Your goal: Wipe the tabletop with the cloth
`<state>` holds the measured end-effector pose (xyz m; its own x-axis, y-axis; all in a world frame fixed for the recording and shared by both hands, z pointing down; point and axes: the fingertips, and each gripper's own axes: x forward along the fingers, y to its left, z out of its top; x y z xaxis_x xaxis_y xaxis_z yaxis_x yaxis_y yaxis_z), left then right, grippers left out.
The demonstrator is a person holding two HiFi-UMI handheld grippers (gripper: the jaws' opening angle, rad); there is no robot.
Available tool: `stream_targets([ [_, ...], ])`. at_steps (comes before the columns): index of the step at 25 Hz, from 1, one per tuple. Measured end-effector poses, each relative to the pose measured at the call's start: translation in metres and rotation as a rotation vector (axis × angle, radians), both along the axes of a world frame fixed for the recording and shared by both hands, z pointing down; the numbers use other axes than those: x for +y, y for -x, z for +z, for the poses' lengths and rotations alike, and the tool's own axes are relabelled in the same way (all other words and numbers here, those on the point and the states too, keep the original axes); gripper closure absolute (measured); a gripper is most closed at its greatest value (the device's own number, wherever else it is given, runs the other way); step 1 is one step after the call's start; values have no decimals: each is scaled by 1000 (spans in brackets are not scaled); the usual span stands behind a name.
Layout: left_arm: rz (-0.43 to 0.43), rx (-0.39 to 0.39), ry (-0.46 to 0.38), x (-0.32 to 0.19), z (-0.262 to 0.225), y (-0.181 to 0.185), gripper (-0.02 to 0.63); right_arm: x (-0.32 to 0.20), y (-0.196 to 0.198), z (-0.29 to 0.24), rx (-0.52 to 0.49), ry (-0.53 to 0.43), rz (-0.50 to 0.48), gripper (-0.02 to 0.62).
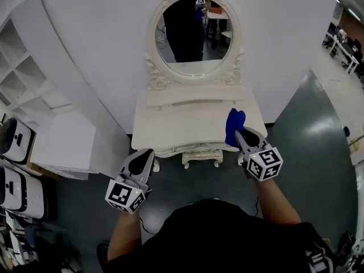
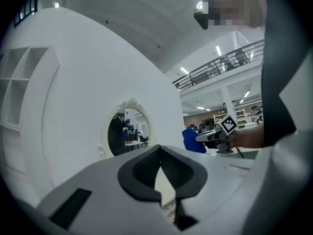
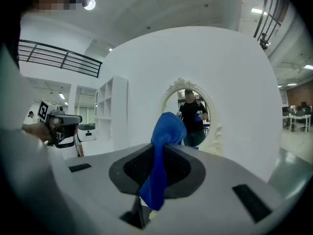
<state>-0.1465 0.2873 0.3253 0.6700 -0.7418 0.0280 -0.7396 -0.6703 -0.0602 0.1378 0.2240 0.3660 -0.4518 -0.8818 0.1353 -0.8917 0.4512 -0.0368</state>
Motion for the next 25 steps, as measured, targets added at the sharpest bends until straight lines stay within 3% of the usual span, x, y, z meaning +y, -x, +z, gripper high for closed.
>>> stream_targets([
  [11,18,-15,4,1,8,12,595,0,7,6,-19,13,28,552],
  [25,11,26,25,-23,18,34,597,-27,22,-1,16,5,35,552],
])
